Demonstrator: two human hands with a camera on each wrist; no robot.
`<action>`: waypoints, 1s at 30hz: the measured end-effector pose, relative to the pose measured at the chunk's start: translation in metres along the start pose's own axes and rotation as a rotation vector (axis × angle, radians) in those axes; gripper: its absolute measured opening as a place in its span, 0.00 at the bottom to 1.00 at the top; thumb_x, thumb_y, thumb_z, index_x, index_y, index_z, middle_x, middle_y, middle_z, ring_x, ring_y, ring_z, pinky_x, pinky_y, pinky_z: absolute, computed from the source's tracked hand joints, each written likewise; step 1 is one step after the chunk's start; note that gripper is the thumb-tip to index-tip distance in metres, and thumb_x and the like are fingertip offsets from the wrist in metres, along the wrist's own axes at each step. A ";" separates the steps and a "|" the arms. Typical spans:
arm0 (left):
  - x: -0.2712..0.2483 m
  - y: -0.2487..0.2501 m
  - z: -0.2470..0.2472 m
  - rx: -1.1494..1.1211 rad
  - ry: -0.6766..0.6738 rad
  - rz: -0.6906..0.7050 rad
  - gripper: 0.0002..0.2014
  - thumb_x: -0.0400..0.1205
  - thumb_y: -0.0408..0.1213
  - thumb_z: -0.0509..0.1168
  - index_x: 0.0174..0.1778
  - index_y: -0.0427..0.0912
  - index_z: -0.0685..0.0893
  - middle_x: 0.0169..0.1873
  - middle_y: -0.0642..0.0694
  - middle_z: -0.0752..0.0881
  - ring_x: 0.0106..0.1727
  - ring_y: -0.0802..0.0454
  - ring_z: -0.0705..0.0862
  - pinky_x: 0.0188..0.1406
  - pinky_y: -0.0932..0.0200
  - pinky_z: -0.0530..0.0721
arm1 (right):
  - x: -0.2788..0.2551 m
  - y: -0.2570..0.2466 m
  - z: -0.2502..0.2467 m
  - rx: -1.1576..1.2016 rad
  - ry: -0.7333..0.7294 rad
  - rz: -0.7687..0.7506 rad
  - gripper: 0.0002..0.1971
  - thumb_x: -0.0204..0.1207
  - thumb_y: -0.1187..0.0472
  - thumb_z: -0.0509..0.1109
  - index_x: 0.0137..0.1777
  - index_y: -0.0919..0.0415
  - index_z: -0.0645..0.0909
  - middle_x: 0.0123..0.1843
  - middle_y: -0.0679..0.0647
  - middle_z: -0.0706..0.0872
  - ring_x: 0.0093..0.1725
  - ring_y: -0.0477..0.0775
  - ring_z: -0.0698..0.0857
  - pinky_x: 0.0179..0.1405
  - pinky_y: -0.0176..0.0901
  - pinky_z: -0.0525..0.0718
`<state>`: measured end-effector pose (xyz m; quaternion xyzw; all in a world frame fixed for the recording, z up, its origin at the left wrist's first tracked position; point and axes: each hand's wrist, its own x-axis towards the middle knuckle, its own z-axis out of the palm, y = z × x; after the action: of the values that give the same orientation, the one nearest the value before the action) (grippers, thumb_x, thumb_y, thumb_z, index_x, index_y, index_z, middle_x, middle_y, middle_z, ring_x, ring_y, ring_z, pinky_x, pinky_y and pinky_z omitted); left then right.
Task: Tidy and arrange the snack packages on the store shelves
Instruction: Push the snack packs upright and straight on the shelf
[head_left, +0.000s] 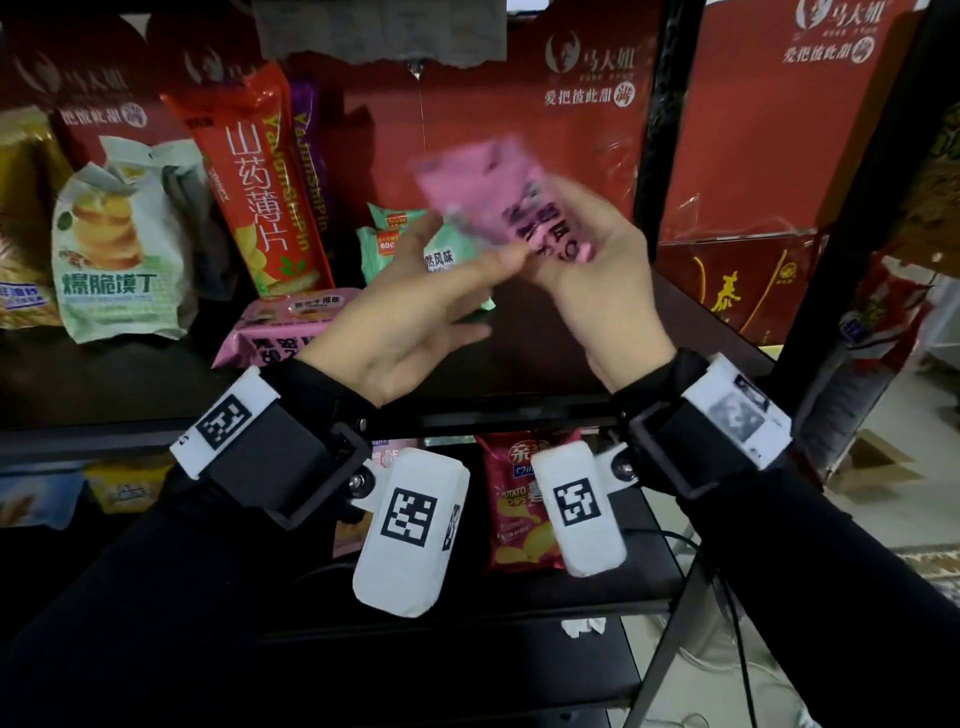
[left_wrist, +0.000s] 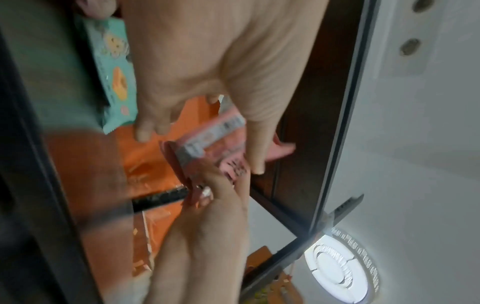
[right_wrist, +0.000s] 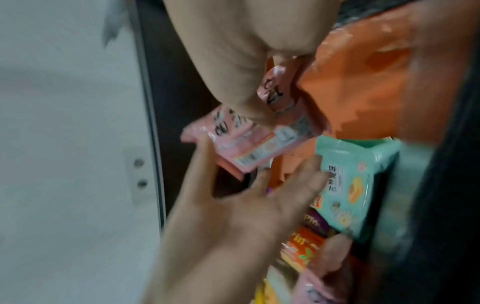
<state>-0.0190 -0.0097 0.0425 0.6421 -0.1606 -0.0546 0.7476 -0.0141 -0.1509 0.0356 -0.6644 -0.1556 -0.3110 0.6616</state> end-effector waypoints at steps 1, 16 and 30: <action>0.000 0.003 0.003 -0.100 -0.044 0.002 0.31 0.72 0.44 0.75 0.70 0.50 0.72 0.57 0.47 0.85 0.59 0.48 0.84 0.61 0.47 0.82 | -0.002 0.002 0.001 -0.163 -0.056 -0.086 0.31 0.65 0.82 0.70 0.69 0.62 0.79 0.67 0.53 0.82 0.69 0.51 0.78 0.76 0.46 0.71; 0.015 -0.015 -0.003 -0.427 0.132 0.080 0.06 0.83 0.42 0.65 0.49 0.46 0.85 0.41 0.50 0.92 0.45 0.56 0.90 0.59 0.56 0.86 | 0.002 0.008 -0.019 0.260 -0.158 0.486 0.04 0.79 0.59 0.70 0.51 0.54 0.84 0.46 0.49 0.91 0.42 0.45 0.88 0.49 0.42 0.88; 0.018 -0.022 -0.014 -0.142 0.168 0.097 0.02 0.84 0.39 0.65 0.48 0.47 0.83 0.42 0.53 0.92 0.45 0.58 0.89 0.44 0.62 0.88 | 0.008 0.016 -0.030 0.352 -0.022 0.496 0.08 0.81 0.53 0.68 0.50 0.57 0.83 0.50 0.53 0.90 0.48 0.50 0.89 0.50 0.45 0.89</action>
<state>0.0047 -0.0055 0.0220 0.5815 -0.1241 0.0241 0.8036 -0.0040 -0.1832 0.0261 -0.5607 -0.0473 -0.1013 0.8205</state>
